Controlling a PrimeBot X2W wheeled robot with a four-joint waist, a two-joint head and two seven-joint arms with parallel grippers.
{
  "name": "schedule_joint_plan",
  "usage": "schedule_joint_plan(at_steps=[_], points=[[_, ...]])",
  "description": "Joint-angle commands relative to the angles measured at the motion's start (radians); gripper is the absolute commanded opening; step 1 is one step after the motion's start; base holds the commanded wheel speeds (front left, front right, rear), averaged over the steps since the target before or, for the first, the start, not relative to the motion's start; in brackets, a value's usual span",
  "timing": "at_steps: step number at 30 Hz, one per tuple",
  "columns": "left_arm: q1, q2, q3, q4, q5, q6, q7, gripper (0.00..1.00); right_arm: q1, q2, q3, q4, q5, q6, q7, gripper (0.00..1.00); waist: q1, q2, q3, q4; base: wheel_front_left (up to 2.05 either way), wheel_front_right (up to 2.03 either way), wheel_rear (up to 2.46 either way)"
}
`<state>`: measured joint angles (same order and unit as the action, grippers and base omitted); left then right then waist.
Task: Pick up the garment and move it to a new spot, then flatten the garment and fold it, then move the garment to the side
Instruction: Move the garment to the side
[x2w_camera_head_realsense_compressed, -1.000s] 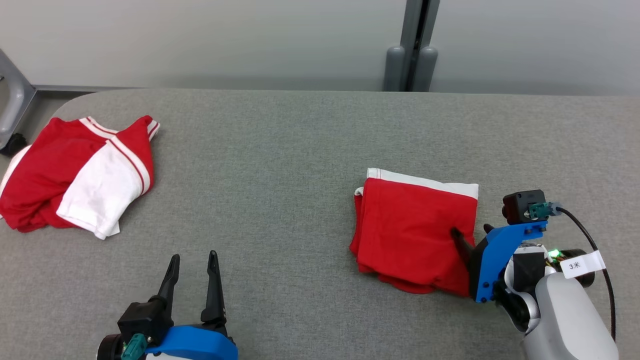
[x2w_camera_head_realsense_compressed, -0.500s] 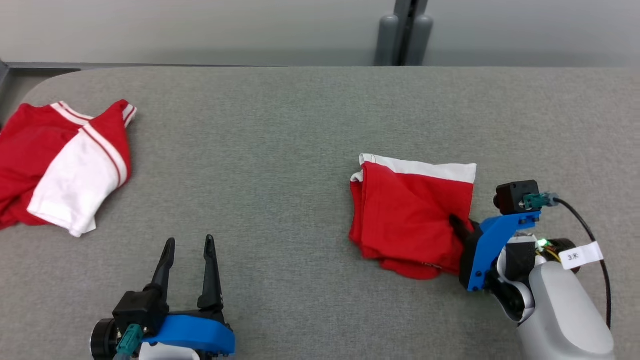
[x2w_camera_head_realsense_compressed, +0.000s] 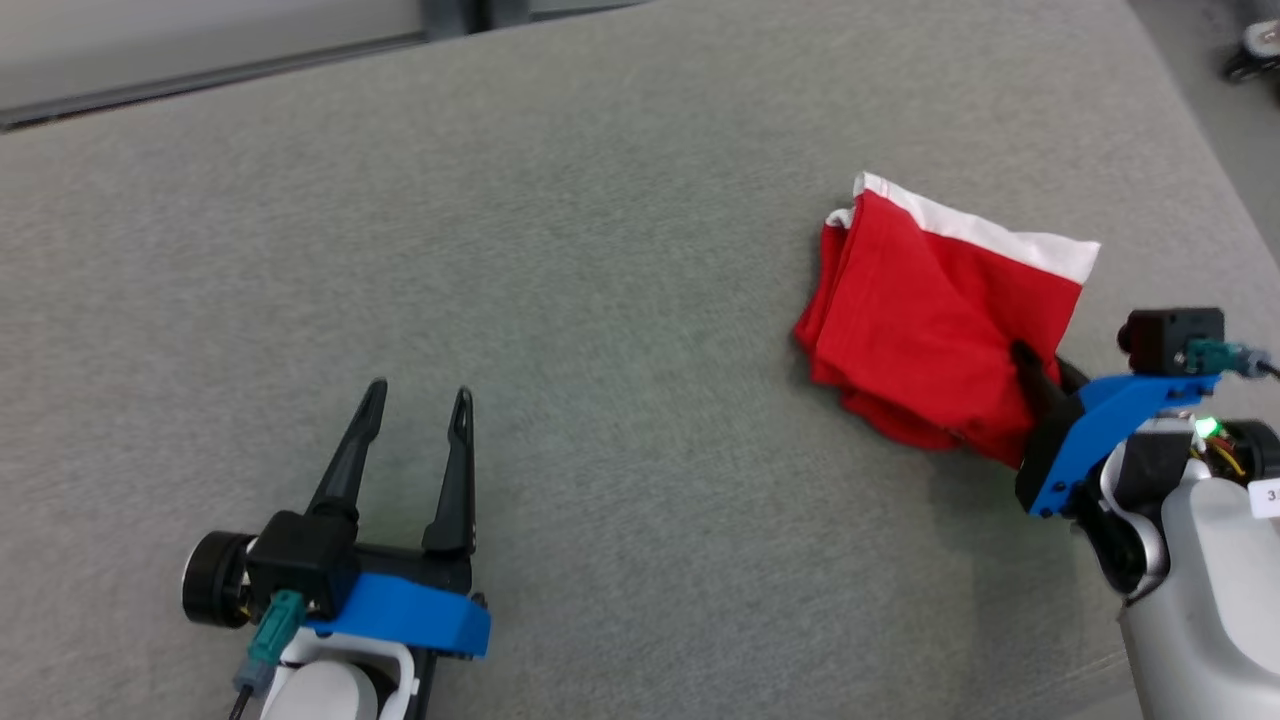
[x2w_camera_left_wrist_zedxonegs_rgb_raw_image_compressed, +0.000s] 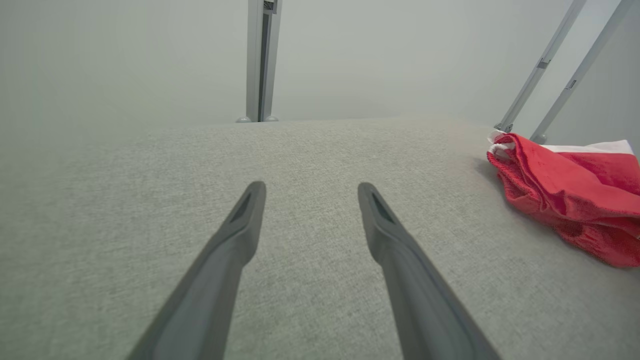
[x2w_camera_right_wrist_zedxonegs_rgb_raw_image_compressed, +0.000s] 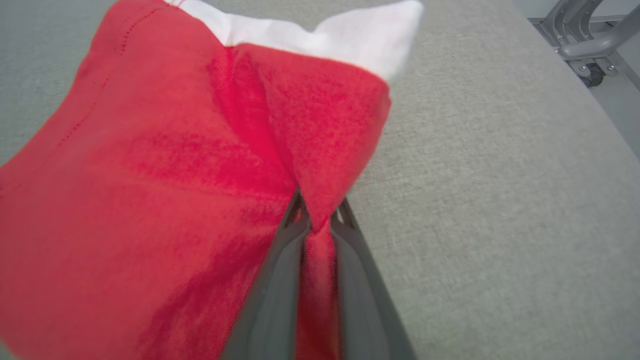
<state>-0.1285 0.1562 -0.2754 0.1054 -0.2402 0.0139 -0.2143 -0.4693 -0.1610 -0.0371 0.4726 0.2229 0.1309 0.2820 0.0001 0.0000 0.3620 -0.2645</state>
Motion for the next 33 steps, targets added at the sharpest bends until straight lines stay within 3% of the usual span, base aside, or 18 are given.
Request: schedule_joint_plan(at_steps=[1, 5, 10, 17, 27, 28, 29, 33], points=[[-0.021, 0.013, -0.01, -0.02, 0.011, -0.005, 0.016, 1.0, -0.015, -0.002, -0.017, 0.001, 0.008, 0.0, -0.02, 0.0, -0.0001, 0.0, -0.005, -0.056, 0.0, 0.0, 0.0], [-0.029, 0.028, -0.024, -0.061, 0.023, -0.01, 0.054, 1.0, -0.031, 0.011, -0.039, 0.014, 0.019, 0.0, -0.052, 0.0, -0.0001, 0.0, 0.023, -0.118, 0.0, 0.0, 0.0], [-0.041, 0.046, -0.041, -0.099, 0.035, -0.012, 0.091, 1.0, -0.088, -0.015, -0.019, 0.049, 0.016, 0.0, -0.076, 0.0, -0.0001, 0.0, 0.059, -0.127, 0.0, 0.0, 0.0], [-0.047, 0.065, -0.04, -0.142, 0.046, 0.0, 0.123, 1.0, -0.234, -0.129, -0.016, 0.143, -0.017, 0.0, -0.046, 0.0, -0.0001, 0.0, 0.106, -0.042, 0.0, 0.0, 0.0], [-0.034, 0.068, -0.041, -0.163, 0.037, 0.015, 0.112, 1.0, -0.4, -0.287, -0.112, 0.275, -0.11, 0.0, -0.029, 0.0, -0.0001, 0.0, 0.141, 0.087, 0.0, 0.0, 0.0], [-0.035, 0.066, -0.042, -0.162, 0.036, 0.014, 0.109, 1.0, -0.408, -0.295, -0.124, 0.282, -0.124, 0.0, -0.041, 0.36, -0.0001, 0.0, 0.143, 0.094, 0.0, 0.0, 0.0], [-0.037, 0.065, -0.044, -0.161, 0.035, 0.015, 0.107, 1.0, -0.415, -0.301, -0.132, 0.289, -0.146, 0.0, -0.056, 1.0, -0.0001, 0.0, 0.145, 0.1, 0.0, 0.0, 0.0], [-0.041, 0.062, -0.045, -0.155, 0.032, 0.018, 0.102, 1.0, -0.442, -0.298, -0.154, 0.301, -0.194, 0.0, -0.114, 1.0, -0.0001, 0.0, 0.146, 0.108, 0.0, 0.0, 0.0]])
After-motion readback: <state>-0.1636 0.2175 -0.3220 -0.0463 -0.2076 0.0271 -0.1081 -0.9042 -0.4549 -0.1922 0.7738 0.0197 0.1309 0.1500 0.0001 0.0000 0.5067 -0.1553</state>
